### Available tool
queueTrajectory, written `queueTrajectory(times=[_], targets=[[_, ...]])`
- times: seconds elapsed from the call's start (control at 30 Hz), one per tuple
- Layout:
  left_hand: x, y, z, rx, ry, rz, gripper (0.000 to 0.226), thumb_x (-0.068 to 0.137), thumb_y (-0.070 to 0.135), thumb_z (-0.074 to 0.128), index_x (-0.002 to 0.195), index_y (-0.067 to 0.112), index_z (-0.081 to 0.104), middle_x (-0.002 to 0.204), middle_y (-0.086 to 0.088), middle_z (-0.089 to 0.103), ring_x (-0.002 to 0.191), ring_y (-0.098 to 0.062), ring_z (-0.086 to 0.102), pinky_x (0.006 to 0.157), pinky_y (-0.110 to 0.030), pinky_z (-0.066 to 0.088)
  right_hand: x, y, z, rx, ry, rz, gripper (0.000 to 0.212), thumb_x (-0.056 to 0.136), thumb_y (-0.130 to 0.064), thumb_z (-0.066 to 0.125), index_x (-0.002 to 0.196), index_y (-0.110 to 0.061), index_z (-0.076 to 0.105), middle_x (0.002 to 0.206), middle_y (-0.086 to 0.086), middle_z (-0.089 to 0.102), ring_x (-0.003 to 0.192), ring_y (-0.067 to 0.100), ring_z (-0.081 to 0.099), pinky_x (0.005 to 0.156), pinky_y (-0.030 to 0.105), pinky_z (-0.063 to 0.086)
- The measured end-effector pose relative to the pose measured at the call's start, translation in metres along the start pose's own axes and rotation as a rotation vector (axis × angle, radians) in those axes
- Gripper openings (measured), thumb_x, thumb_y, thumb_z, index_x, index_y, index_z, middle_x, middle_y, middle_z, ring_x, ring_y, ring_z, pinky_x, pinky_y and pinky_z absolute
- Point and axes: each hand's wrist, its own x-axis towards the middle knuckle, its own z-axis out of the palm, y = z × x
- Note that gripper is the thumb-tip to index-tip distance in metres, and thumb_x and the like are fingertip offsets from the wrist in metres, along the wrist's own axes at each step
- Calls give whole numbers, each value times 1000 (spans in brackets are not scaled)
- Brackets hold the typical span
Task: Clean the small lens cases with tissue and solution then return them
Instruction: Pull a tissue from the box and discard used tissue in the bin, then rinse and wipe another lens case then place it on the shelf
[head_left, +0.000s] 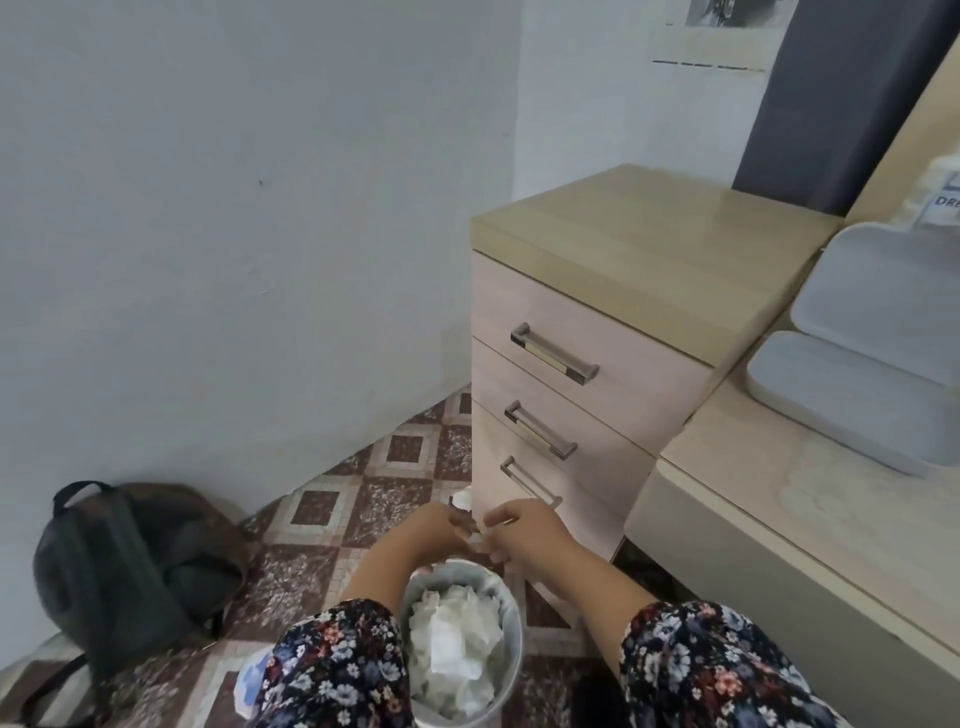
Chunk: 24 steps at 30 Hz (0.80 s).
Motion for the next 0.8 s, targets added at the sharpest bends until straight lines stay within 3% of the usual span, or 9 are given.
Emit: queueTrajectory(times=[0.17, 0.23, 0.33, 0.4, 0.5, 0.63, 0.7, 0.77, 0.8], targets=[[-1, 28, -5, 69, 54, 97, 25, 88, 17, 61, 111, 12, 69, 108, -7, 69, 86, -17, 63, 70, -27, 55, -12, -11, -18, 56, 55, -30, 21, 85, -1, 60, 85, -21, 65, 108, 12, 67, 79, 21, 66, 71, 33, 56], [-2, 37, -8, 75, 85, 122, 24, 88, 19, 62, 111, 12, 69, 106, -6, 69, 85, -15, 62, 63, -21, 50, -15, -14, -23, 57, 70, -56, 24, 84, -1, 60, 81, -24, 64, 114, 13, 66, 82, 21, 65, 63, 26, 52], [-5, 53, -12, 93, 148, 155, 23, 88, 21, 64, 109, 14, 70, 100, -4, 68, 81, -14, 63, 65, -21, 50, -25, -22, -31, 166, 91, -89, 15, 89, -1, 58, 93, -13, 66, 100, 13, 65, 69, 15, 60, 55, 20, 46], [-6, 65, -14, 103, 179, 151, 22, 87, 19, 62, 104, 12, 72, 94, -5, 70, 81, -17, 64, 73, -27, 53, -33, -28, -35, 187, 121, -140, 24, 89, -2, 55, 110, -7, 65, 94, 8, 63, 71, 11, 56, 60, 20, 45], [-13, 87, -17, 138, 254, 177, 22, 86, 17, 58, 99, 9, 72, 90, -9, 70, 72, -18, 60, 68, -29, 50, -42, -36, -42, 203, 155, -215, 32, 87, 3, 49, 112, -7, 66, 83, -4, 59, 70, 3, 53, 62, 15, 41], [-30, 120, -22, 202, 327, 256, 27, 88, 13, 50, 103, 15, 73, 100, -10, 67, 88, -24, 65, 78, -34, 52, -61, -51, -59, 135, 224, -294, 38, 89, 2, 42, 114, -14, 66, 84, -7, 61, 71, 4, 54, 57, 13, 38], [-37, 140, -25, 259, 343, 283, 24, 88, 11, 49, 95, 14, 72, 89, -5, 66, 82, -20, 63, 69, -29, 50, -74, -56, -73, 85, 286, -341, 36, 89, -1, 44, 113, -17, 65, 92, -7, 63, 77, 4, 58, 60, 11, 39], [-50, 159, -28, 298, 365, 297, 18, 86, 10, 49, 83, 12, 67, 72, -2, 61, 71, -19, 59, 58, -27, 45, -89, -62, -87, 63, 311, -381, 36, 89, -1, 44, 114, -17, 64, 90, -8, 61, 70, -5, 55, 54, 5, 38], [-55, 169, -28, 293, 370, 320, 20, 86, 9, 48, 84, 12, 67, 73, -4, 62, 72, -21, 61, 60, -28, 47, -96, -64, -95, 64, 321, -403, 35, 89, -1, 44, 113, -16, 65, 87, -8, 62, 67, -7, 53, 53, 4, 39]])
